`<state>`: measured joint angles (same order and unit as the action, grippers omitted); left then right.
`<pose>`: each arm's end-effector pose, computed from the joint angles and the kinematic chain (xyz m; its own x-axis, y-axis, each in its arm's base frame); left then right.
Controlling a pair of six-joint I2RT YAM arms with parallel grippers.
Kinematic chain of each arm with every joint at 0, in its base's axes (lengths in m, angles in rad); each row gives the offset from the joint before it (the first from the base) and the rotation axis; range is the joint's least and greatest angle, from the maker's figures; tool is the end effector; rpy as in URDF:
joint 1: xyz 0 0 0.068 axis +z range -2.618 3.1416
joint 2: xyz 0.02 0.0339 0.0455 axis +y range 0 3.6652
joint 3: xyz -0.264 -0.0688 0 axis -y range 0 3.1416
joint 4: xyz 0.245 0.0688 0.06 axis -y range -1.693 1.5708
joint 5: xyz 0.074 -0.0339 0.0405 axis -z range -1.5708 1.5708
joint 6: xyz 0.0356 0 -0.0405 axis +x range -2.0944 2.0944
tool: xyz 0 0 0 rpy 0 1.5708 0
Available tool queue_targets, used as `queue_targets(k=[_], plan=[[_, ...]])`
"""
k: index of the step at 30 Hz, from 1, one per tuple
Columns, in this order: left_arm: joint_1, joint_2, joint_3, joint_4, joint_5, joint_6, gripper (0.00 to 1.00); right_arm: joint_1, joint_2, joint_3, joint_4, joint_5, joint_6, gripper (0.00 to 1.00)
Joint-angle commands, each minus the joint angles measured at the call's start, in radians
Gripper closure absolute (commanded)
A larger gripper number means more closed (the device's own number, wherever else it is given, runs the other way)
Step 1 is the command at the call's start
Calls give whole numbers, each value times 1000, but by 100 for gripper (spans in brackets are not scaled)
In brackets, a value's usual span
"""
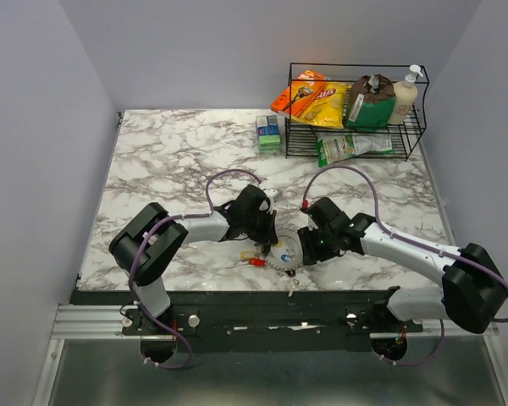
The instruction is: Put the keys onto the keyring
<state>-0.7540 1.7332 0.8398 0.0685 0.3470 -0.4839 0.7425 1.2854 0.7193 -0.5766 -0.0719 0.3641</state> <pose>0.2366 -0.2388 0.1418 -0.8517 0.1996 -0.4845 0.4697 0.7009 -0.5368 0.1678 0.1575 0.1864 -0.8743 -0.3203 -0.3646 -0.4120 0.8869 0.2089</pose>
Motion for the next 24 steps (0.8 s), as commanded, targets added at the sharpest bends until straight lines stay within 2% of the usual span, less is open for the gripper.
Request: queue_targets(k=[1,12,14,24], plan=[[19,31,-16,-125,-128,38,100,20,18,37,4,30,-20,44],[25,9,-11,-110,-97,42,100,92,109,106,-20,99,-42,48],[25,8,-4,-113,-95,44,100,98,130,117,-26,110,-39,52],[25,19,-2,-107,-77,47,100,107,149,88,-22,101,-11,55]])
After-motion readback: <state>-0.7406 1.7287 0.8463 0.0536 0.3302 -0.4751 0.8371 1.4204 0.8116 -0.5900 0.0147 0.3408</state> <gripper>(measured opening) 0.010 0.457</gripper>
